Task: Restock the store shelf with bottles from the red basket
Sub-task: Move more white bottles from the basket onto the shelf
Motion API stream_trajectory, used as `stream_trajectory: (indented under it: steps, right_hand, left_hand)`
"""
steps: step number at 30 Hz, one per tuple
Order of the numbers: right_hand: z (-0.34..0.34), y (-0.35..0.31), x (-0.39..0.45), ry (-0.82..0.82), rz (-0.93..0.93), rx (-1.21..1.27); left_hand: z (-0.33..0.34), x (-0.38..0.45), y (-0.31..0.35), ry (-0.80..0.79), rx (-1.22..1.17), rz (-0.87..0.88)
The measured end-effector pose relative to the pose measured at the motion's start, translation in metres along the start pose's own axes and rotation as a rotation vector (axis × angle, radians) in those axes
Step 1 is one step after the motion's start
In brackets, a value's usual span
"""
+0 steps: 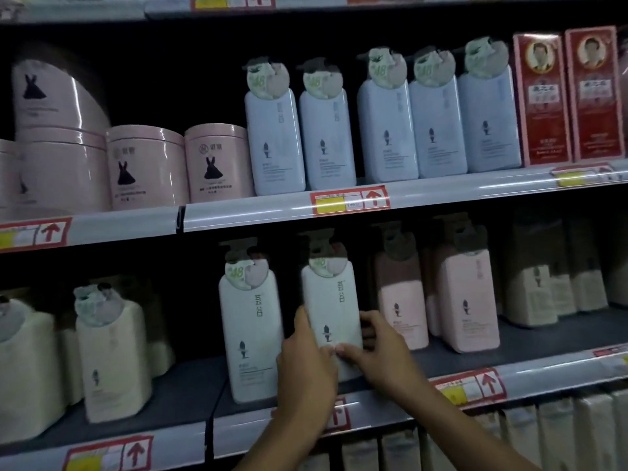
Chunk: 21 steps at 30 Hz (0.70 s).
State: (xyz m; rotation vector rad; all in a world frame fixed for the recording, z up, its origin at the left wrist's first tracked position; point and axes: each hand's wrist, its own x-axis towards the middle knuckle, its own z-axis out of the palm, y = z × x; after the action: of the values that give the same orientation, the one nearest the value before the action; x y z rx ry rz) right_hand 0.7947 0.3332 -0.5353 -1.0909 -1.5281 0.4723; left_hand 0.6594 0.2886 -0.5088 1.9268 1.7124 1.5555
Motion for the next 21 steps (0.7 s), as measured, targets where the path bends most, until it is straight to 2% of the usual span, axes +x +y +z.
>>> stream_trajectory:
  steps: [5, 13, 17, 19, 21]
  right_hand:
    - [0.006, -0.006, -0.007, 0.069, -0.031, -0.002]
    - [0.002, -0.02, -0.021, 0.052, -0.021, -0.078]
    - [-0.004, -0.03, -0.027, 0.021, 0.057, -0.08]
    - [-0.007, -0.036, -0.038, 0.102, 0.087, -0.101]
    - [-0.011, -0.042, -0.061, 0.218, 0.027, -0.083]
  left_hand:
    - [0.003, 0.002, 0.002, 0.031, 0.011, -0.026]
    - [-0.001, -0.01, 0.005, 0.079, -0.091, -0.041]
    - [-0.008, -0.013, 0.006, 0.082, -0.076, -0.061]
    - [-0.015, -0.017, 0.002, 0.058, -0.134, -0.041]
    - [-0.023, -0.029, -0.003, 0.05, -0.223, 0.019]
